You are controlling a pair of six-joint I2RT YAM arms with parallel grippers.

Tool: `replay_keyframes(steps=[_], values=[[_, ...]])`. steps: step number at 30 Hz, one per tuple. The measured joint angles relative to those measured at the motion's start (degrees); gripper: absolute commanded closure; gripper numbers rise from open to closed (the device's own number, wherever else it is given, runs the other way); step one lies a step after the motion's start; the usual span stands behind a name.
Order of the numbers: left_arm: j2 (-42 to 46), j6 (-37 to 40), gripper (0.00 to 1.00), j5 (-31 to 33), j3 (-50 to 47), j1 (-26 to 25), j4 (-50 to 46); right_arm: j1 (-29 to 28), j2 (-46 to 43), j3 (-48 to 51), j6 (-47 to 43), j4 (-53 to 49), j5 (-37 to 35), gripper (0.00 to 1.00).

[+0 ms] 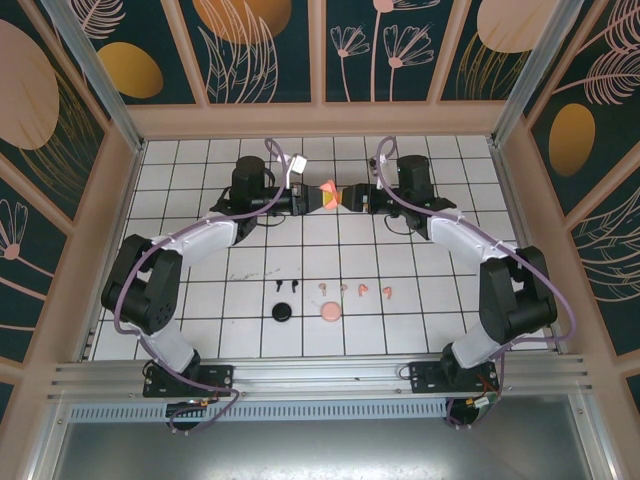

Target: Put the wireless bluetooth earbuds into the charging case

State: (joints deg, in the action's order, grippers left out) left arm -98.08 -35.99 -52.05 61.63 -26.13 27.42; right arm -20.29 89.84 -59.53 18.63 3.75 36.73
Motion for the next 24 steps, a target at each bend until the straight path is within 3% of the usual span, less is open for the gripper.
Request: replay_keyframes(steps=[12,24], values=[[2.1,-0.3,1.00,-1.8,-0.1,-0.1,2.6,1.8,-7.6,5.7,2.9,1.6,5.9,0.41],[2.3,-2.8,1.00,-2.0,-1.5,-0.2,7.5,1.8,-7.9,6.8,12.1,11.0,11.1,0.46]])
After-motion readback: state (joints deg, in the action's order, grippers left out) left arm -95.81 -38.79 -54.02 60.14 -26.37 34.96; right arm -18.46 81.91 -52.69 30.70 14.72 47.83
